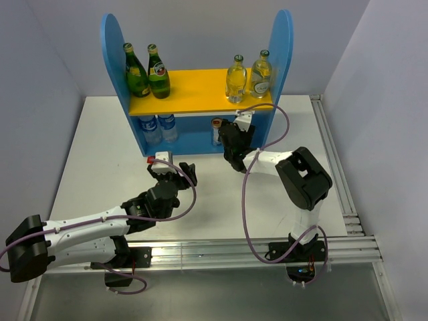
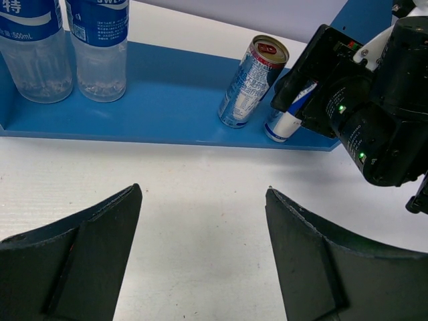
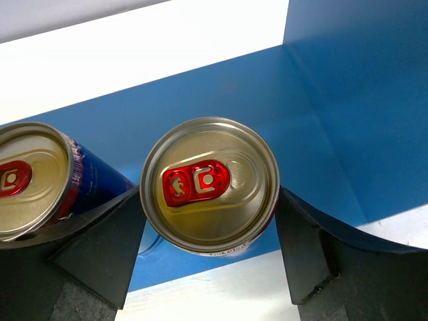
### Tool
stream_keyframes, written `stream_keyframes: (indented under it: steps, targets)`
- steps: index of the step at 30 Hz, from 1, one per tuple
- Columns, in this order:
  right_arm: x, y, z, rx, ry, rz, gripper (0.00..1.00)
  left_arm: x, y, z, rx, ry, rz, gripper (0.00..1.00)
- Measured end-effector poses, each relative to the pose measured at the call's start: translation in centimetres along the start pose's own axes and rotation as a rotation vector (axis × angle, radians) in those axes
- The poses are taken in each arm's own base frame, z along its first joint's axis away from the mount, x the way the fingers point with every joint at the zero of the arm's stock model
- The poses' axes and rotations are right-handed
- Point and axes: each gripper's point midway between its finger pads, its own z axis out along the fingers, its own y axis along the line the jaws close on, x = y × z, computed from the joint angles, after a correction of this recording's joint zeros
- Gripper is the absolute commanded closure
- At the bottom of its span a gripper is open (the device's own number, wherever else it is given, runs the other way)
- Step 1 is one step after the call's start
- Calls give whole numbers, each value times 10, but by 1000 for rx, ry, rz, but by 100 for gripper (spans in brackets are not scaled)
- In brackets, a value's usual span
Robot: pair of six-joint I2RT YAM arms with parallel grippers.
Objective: Place and organize the beverage onto the shelf
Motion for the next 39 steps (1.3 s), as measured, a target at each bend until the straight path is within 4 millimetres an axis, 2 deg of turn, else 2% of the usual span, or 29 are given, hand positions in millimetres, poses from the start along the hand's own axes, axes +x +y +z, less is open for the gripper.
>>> stream_keyframes:
  steps: [14, 22, 28, 31, 33, 38, 39]
  targets:
    - [3, -2, -13, -38, 19, 4, 15, 4, 3, -1, -7, 12, 14, 19]
    - [-5, 0, -34, -88, 4, 24, 14, 5, 3, -1, -9, 16, 17, 19]
    - [-1, -2, -50, -111, 8, 25, 14, 6, 4, -1, -13, 19, 22, 19]
    - [-2, -3, -69, -130, 13, 29, 14, 6, 7, -1, -28, 21, 24, 19]
    - [-9, -4, -88, -142, 8, 44, 14, 5, 9, -1, -43, 26, 36, 21]
    - [-55, 1, -156, -265, -24, 123, 14, -11, 7, -3, -63, 25, 54, 21]
    - [-66, 0, -171, -301, -28, 136, 6, -15, 8, -5, -73, 28, 62, 20]
